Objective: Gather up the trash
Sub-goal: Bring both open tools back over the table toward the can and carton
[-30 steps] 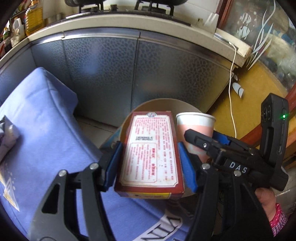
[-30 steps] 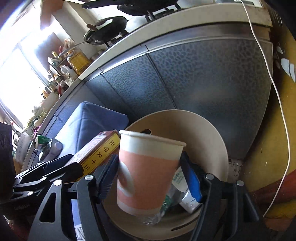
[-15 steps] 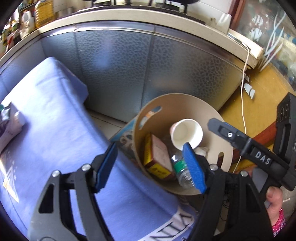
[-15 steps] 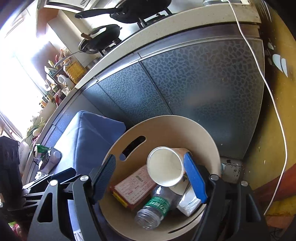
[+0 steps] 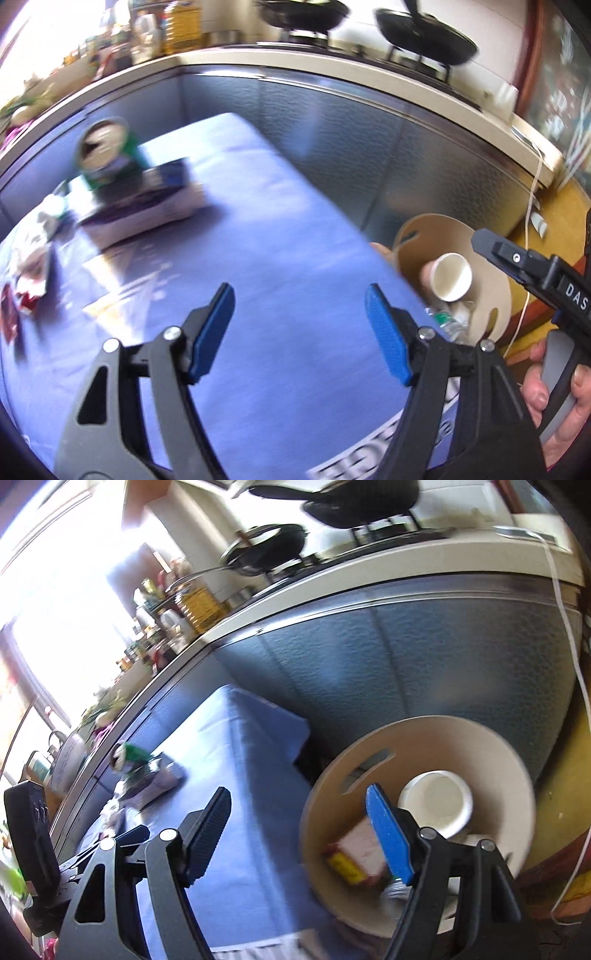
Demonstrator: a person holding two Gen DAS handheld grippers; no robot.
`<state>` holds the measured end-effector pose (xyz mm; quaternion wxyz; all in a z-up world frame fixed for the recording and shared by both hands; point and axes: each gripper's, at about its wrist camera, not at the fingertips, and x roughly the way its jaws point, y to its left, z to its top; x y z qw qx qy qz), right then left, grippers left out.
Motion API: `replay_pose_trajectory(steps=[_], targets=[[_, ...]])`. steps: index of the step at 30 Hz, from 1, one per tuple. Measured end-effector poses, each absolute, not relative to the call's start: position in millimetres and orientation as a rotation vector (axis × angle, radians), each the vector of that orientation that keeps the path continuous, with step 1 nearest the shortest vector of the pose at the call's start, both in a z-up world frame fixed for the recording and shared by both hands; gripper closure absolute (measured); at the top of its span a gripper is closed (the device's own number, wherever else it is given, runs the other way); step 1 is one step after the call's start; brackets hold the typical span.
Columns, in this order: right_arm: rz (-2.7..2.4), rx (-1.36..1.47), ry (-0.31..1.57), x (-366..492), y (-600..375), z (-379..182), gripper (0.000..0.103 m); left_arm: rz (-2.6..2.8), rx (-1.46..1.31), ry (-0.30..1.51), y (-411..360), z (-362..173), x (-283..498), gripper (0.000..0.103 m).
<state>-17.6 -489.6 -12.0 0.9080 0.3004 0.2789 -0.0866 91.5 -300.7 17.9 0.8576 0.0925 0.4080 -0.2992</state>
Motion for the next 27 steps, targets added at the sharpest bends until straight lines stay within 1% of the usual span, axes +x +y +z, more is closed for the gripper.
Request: replay_pose_trajectory(steps=[11, 19, 27], targets=[[-0.009, 0.536, 0.633, 31.6, -389.1, 6.9, 0.029, -0.467, 0.071, 0.855, -183.7, 21.3, 110.6, 0.033], [0.125, 0.476, 0.699, 64.8, -306.6, 7.4, 0.029, -0.325, -0.003, 0.859, -99.9, 14.7, 117.7, 0.033], [0.232, 0.401, 0.757, 78.1, -238.4, 6.6, 0.029, -0.219, -0.074, 0.859, -32.6, 5.8, 121.1, 0.033]])
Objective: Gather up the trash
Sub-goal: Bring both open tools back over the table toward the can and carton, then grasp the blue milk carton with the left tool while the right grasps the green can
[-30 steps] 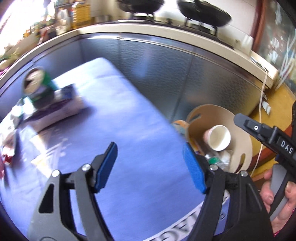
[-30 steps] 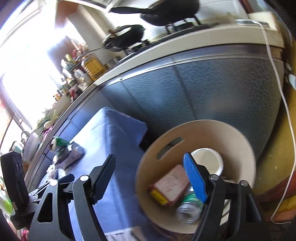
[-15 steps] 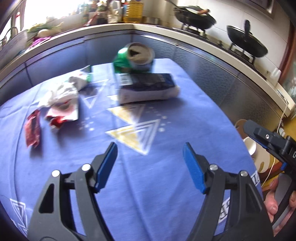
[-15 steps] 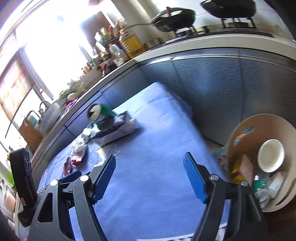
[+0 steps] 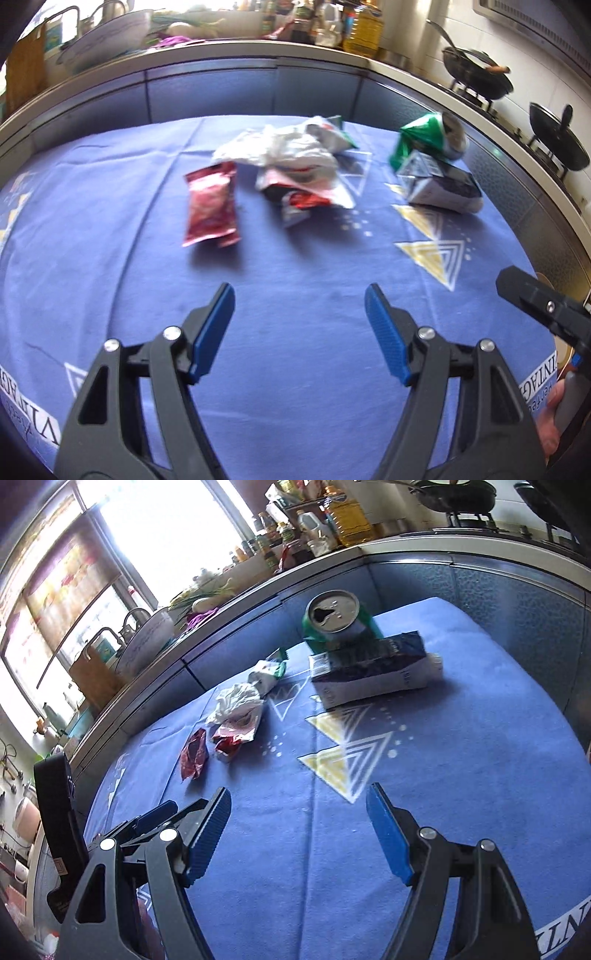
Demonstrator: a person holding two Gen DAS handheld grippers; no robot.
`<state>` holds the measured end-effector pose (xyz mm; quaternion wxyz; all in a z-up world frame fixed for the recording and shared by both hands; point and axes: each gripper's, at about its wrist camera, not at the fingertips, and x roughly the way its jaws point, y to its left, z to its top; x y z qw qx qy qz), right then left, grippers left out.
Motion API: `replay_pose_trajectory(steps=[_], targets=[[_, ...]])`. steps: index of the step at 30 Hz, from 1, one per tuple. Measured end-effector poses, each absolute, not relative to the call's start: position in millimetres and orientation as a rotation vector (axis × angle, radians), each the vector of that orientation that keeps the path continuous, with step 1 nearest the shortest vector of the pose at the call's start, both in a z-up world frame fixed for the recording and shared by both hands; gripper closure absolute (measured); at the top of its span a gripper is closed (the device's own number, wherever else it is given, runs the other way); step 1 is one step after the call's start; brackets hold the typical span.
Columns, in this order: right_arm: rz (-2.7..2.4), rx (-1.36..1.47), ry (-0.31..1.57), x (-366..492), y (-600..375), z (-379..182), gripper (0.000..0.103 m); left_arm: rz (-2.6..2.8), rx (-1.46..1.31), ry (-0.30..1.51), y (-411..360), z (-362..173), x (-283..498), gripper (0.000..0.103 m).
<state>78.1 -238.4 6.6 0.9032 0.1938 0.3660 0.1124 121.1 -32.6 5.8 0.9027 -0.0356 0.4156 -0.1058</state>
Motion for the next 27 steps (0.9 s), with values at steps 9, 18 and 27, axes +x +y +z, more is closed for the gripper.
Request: replay_pose_trajectory(steps=[9, 18, 27], targets=[[0.237, 0.368, 0.751, 75.3, -210.5, 4.5, 0.038, -0.136, -0.096, 0.778, 27.2, -1.5, 105.6, 0.033], [0.274, 0.347, 0.773, 79.6, -192.6, 1.5, 0.048, -0.082, -0.147, 0.797, 64.0, -18.5, 104.7, 0.033], [0.265, 0.356, 0.783, 84.3, -189.1, -3.5, 0.050, -0.132, -0.196, 0.774, 71.3, -21.5, 99.3, 0.033]])
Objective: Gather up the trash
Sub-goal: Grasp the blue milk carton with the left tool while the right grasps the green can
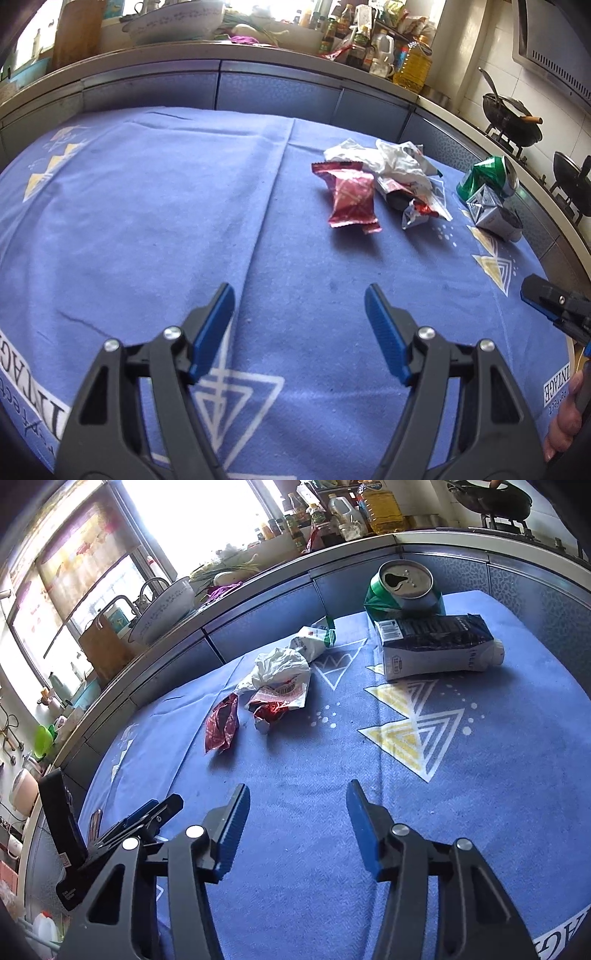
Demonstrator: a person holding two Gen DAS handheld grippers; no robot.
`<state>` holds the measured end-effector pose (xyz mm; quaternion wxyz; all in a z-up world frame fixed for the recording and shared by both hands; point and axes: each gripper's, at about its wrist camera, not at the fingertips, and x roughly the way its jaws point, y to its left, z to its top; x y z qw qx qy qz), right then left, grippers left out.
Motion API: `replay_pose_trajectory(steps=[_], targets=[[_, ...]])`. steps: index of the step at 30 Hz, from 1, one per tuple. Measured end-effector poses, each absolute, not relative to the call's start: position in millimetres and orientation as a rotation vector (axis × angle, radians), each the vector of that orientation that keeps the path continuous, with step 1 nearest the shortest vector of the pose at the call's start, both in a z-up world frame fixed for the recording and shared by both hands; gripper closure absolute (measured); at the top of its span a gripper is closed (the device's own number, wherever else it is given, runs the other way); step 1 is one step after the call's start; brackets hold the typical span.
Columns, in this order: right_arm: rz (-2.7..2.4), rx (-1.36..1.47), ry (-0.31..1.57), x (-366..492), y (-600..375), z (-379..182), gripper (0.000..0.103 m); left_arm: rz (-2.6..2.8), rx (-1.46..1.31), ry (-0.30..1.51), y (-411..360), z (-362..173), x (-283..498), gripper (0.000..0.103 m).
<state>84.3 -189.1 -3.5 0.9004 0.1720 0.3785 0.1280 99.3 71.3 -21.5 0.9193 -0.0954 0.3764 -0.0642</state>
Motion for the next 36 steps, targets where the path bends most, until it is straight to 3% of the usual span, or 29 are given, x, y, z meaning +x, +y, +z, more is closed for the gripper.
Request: replay_pose_trajectory(steps=[7, 12, 21, 27, 32, 36], targets=[[0.150, 0.385, 0.720, 106.1, -239.4, 10.4, 0.050, -0.153, -0.195, 0.767, 68.9, -20.7, 97.6, 0.033], [0.028, 0.521, 0.679, 167.0, -318.7, 27.3, 0.050, -0.155, -0.205, 0.781, 69.4, -22.9, 100.4, 0.033], [0.068, 0.717, 0.890, 265.4, -387.1, -16.5, 0.050, -0.128, -0.223, 0.798, 74.2, -26.4, 103.1, 0.033], [0.284, 0.753, 0.923, 212.7, -347.5, -23.5, 0.051, -0.127, -0.206, 0.803, 72.1, -25.4, 103.6, 0.033], [0.592, 0.613, 1.007, 141.3, -273.8, -12.1, 0.051, -0.178, -0.214, 0.799, 60.5, -18.0, 104.9, 0.033], [0.522, 0.439, 0.842, 106.1, -271.7, 27.0, 0.051, -0.293, -0.255, 0.803, 34.1, -5.8, 104.8, 0.033]])
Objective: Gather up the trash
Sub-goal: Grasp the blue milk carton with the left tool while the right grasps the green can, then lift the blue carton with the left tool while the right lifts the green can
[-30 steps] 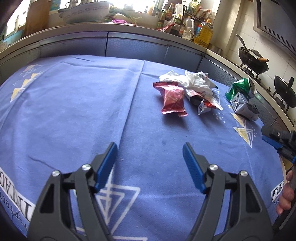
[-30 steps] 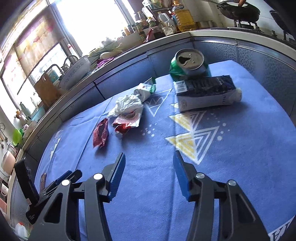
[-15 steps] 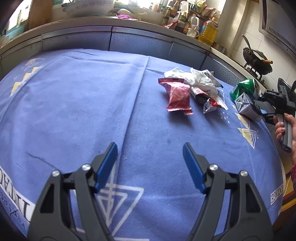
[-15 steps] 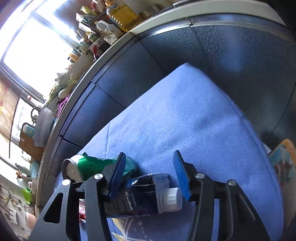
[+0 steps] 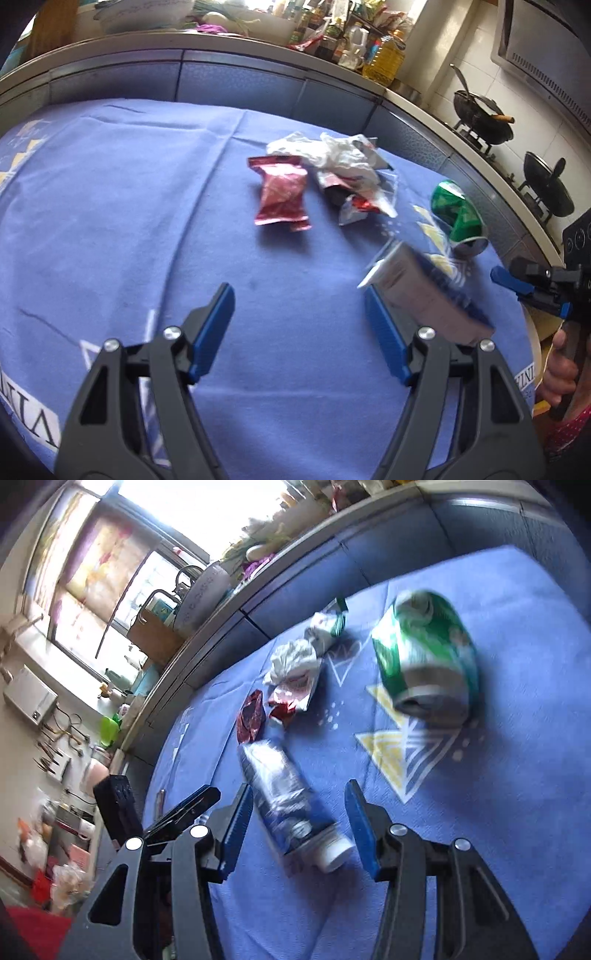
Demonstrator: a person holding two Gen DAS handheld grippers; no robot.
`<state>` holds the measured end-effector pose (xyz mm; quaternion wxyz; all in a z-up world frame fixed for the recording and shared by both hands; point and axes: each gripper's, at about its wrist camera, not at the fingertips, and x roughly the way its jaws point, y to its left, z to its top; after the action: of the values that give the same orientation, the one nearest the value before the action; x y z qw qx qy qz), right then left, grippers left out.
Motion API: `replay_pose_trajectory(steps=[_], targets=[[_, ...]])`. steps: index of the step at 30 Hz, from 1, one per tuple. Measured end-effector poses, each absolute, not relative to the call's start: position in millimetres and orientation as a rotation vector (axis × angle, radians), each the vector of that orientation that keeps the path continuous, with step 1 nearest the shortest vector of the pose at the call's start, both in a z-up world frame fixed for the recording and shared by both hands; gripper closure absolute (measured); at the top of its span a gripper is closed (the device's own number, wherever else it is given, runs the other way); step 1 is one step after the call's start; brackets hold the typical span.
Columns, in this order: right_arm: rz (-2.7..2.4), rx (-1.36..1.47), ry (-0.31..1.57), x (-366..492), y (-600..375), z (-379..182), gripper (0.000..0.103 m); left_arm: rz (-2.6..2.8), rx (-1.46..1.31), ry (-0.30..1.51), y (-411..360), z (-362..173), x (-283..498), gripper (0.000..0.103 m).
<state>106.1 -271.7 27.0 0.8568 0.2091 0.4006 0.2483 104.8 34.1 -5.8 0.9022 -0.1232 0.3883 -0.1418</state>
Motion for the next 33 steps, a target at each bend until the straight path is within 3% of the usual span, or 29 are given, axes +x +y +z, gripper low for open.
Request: replay_pose_trajectory(steps=[3, 7, 11, 17, 23, 29, 33], targets=[[0.435, 0.498, 0.732, 90.9, -292.9, 39.1, 0.051, -0.337, -0.226, 0.806, 11.5, 0.9, 102.9, 0.025], [0.280, 0.555, 0.662, 91.1, -317.8, 31.1, 0.050, -0.367, -0.230, 0.842, -5.3, 0.5, 106.1, 0.025], [0.254, 0.614, 0.677, 114.2, -330.6, 12.6, 0.039, -0.386, -0.305, 0.913, -9.8, -4.2, 112.5, 0.023], [0.261, 0.784, 0.680, 175.6, -357.3, -1.0, 0.038, -0.411, -0.340, 0.912, -18.7, 4.8, 115.3, 0.023], [0.241, 0.870, 0.813, 229.1, -365.6, -35.9, 0.038, -0.377, -0.269, 0.928, -40.4, 5.0, 131.6, 0.020], [0.364, 0.875, 0.857, 224.5, -334.6, -41.9, 0.060, -0.312, -0.253, 0.965, -37.6, -4.7, 142.7, 0.019], [0.425, 0.793, 0.865, 203.7, -297.2, -30.6, 0.062, -0.279, -0.217, 0.942, -26.7, -2.2, 139.5, 0.019]])
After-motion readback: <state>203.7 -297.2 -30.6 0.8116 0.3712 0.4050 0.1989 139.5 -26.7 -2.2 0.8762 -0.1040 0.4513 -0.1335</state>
